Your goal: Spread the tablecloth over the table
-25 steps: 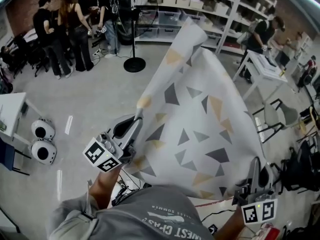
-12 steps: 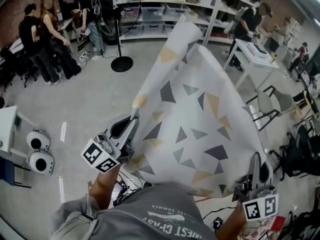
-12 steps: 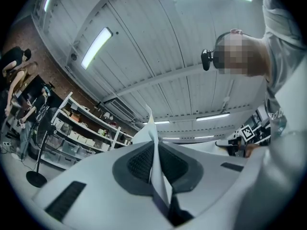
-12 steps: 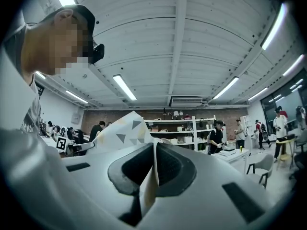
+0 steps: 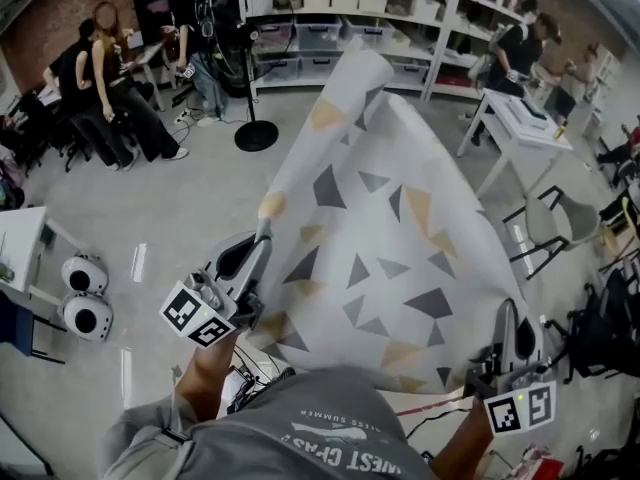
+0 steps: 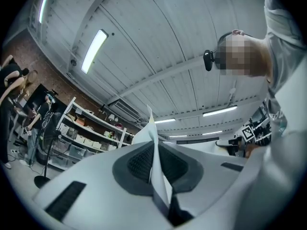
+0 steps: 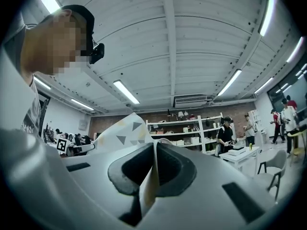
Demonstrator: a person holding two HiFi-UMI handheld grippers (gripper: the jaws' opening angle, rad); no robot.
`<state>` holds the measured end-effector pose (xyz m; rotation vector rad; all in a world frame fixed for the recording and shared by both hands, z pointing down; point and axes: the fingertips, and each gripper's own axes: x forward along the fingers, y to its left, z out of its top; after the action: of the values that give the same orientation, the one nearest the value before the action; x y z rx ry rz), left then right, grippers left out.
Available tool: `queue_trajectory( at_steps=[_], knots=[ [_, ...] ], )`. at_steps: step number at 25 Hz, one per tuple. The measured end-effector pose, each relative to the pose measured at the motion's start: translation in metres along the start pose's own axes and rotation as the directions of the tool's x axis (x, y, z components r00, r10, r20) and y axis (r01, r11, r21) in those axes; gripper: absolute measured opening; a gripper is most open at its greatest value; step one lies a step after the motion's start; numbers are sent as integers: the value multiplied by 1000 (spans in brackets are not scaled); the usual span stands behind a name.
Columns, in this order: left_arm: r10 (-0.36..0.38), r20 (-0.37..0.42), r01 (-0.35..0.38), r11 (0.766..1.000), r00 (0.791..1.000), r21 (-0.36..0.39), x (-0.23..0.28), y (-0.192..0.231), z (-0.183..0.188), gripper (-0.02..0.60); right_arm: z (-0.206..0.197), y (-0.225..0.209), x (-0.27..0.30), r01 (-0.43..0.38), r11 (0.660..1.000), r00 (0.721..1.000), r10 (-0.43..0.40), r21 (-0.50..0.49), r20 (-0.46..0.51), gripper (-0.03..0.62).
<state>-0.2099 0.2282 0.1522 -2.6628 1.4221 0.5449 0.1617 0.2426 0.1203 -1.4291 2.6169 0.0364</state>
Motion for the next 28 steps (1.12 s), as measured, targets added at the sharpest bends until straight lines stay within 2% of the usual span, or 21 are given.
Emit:
queue_trajectory(
  at_steps=[4,7,10,14,20,28],
  knots=[
    [35,10,-35,999,999,18,0,-3,-3,21,-4,-9,10,-43,999,999,43,0,8,14],
    [64,20,-64,997,998,30,10,-14,-14,21,-7,-32,12,-72,997,997,72,-2,11,14],
    [77,20,-78,996,997,32,25,-23,-24,21,-8,-53,13,-83,997,997,83,1,8,13],
    [90,17,-90,995,996,32,28,-24,-30,21,-11,-59,16,-94,996,996,94,3,2,12],
    [95,-7,-95,995,995,23,36,-20,-49,20,-26,-74,20,-88,996,996,88,20,-8,13],
    [43,-23,-43,999,999,-12,76,13,-64,20,-31,-87,43,-20,1000,1000,20,18,-24,14]
  ],
)
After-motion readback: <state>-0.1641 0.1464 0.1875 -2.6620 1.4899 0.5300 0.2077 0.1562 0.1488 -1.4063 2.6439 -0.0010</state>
